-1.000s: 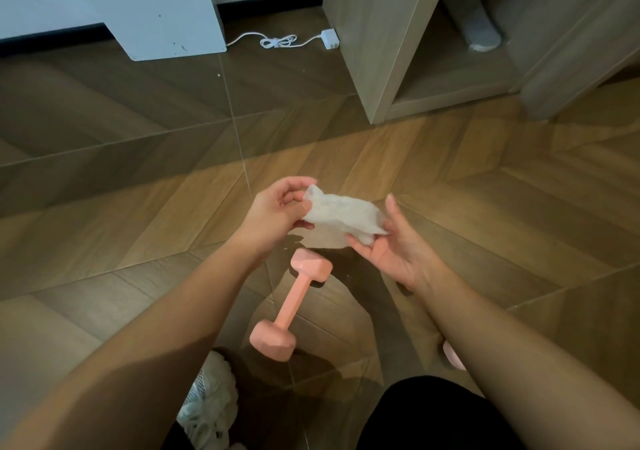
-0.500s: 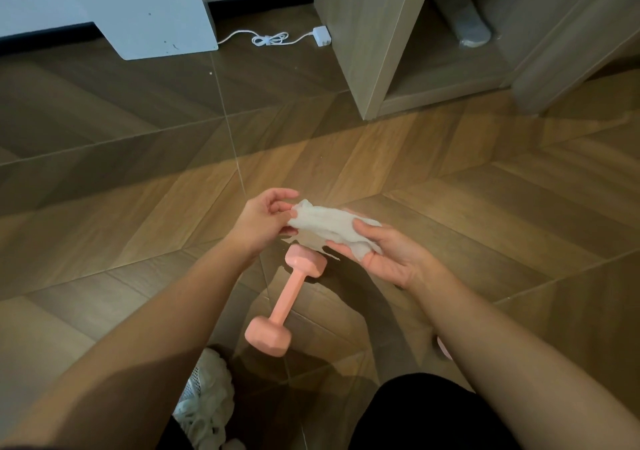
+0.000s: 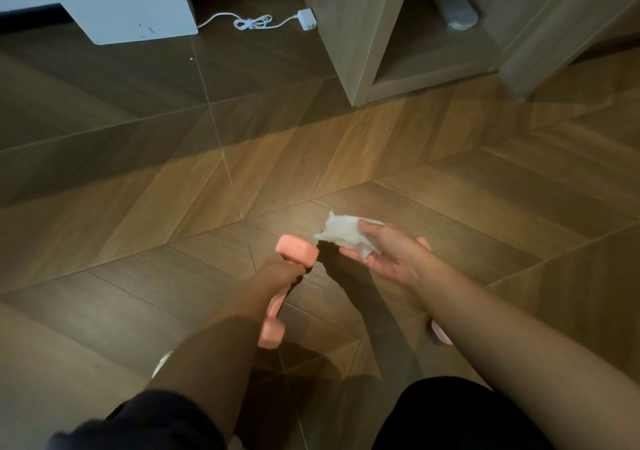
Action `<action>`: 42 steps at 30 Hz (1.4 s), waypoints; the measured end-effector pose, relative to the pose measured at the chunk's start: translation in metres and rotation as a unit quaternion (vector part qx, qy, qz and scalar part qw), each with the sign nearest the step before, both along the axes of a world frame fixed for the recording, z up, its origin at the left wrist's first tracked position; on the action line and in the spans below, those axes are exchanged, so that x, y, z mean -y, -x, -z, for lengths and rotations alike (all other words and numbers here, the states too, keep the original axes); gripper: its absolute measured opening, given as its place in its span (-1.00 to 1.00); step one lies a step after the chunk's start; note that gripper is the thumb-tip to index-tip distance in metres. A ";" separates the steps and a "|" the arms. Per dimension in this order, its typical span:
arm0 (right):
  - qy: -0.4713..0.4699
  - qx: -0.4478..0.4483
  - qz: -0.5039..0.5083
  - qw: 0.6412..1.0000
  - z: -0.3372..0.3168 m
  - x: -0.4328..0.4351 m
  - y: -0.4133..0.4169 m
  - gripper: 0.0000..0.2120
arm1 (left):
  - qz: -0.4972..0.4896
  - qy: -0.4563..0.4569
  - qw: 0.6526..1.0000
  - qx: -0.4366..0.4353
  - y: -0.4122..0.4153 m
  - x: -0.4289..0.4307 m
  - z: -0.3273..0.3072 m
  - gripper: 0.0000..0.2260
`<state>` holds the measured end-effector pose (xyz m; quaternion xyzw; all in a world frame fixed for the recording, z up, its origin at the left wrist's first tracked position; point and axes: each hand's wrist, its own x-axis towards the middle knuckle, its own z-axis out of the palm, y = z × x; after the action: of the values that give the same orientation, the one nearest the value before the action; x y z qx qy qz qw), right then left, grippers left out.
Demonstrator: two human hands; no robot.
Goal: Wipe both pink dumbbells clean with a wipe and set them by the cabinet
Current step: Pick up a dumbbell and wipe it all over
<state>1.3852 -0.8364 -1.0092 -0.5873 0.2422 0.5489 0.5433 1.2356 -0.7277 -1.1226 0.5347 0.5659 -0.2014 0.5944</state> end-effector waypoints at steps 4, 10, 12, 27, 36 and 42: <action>-0.005 0.031 -0.043 0.999 -0.001 0.001 0.001 -0.73 | -0.041 0.025 0.998 0.027 0.005 0.004 0.004 -0.87; -0.045 0.234 -0.184 0.954 -0.035 -0.007 -0.006 -0.68 | 0.026 -0.087 0.992 0.091 -0.002 -0.028 -0.081 -0.78; -0.062 0.357 -0.234 0.902 -0.063 -0.013 -0.004 -0.67 | 0.077 -0.141 0.980 0.122 -0.008 -0.042 -0.136 -0.73; -0.361 0.409 -0.269 0.794 -0.175 -0.026 0.041 -0.63 | 0.145 -0.221 0.938 0.224 0.025 -0.033 -0.334 -0.37; -0.365 0.406 -0.225 0.807 -0.187 -0.018 0.054 -0.56 | 0.149 -0.343 0.913 0.162 0.026 -0.023 -0.324 -0.17; -0.367 0.368 -0.252 0.817 -0.169 -0.027 0.055 -0.65 | 0.227 -0.392 0.882 0.127 0.030 -0.018 -0.316 -0.13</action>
<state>1.3307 -0.8098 -0.8405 -0.5431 -0.3509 0.4579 0.6101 1.2056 -0.7102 -0.8066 0.8588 0.3815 -0.0226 0.3412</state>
